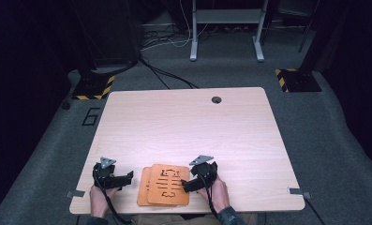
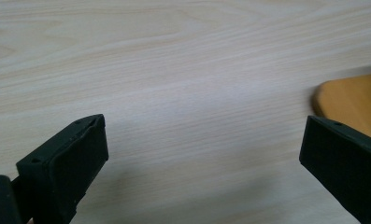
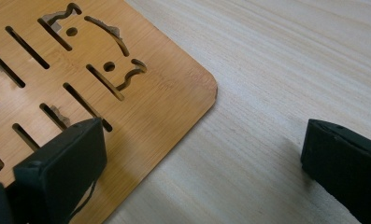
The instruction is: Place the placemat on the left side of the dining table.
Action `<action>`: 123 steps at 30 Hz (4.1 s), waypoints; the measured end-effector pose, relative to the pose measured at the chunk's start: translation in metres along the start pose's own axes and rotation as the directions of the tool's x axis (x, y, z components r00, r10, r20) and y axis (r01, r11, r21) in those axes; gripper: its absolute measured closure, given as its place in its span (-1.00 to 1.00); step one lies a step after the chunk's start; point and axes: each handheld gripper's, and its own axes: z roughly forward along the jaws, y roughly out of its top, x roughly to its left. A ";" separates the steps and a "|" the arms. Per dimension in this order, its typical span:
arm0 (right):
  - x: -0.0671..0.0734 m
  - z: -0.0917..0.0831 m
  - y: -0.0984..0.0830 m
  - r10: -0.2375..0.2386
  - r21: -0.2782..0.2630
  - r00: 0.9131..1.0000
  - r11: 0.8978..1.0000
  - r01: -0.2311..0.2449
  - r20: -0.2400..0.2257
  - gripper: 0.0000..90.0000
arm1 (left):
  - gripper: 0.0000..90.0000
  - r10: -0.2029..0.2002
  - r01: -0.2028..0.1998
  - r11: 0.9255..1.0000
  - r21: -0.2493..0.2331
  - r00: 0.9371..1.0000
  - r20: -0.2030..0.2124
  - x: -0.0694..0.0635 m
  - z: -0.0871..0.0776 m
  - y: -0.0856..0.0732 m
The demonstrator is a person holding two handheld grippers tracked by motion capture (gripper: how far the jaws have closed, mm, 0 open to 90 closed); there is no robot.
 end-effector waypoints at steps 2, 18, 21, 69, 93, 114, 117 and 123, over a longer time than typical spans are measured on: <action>0.000 0.000 0.000 0.000 0.000 1.000 1.000 0.000 0.001 -1.00 | -0.96 0.001 -0.001 1.000 0.011 1.000 0.017 -0.001 -0.001 0.001; -0.001 0.000 -0.001 0.004 -0.009 1.000 1.000 -0.004 0.005 -1.00 | -0.89 -0.041 0.017 0.993 0.118 0.978 0.204 -0.028 -0.015 0.016; -0.001 0.000 -0.002 0.003 -0.010 1.000 1.000 -0.003 0.005 -1.00 | -0.86 -0.054 0.027 0.992 0.125 0.974 0.220 -0.031 -0.015 0.017; -0.002 0.000 -0.002 0.005 -0.014 1.000 1.000 -0.005 0.016 -1.00 | -0.51 -0.182 0.044 0.960 0.276 0.847 0.499 -0.076 0.006 0.026; -0.004 -0.003 -0.005 0.008 -0.028 1.000 1.000 -0.007 0.022 -1.00 | 0.11 -0.197 0.071 0.961 0.266 0.853 0.483 -0.072 -0.007 0.039; -0.005 -0.008 -0.008 0.021 -0.058 0.999 0.998 -0.020 0.025 -1.00 | 0.37 -0.161 0.037 0.963 0.267 0.874 0.458 -0.086 -0.017 0.053; -0.007 -0.009 -0.010 0.021 -0.064 1.000 0.998 -0.020 0.021 -1.00 | 0.43 -0.145 0.024 0.964 0.265 0.882 0.448 -0.088 -0.017 0.055; -0.010 -0.009 -0.011 0.040 -0.073 0.999 0.997 -0.039 0.013 -1.00 | 0.55 -0.161 0.034 0.963 0.269 0.868 0.470 -0.086 -0.017 0.059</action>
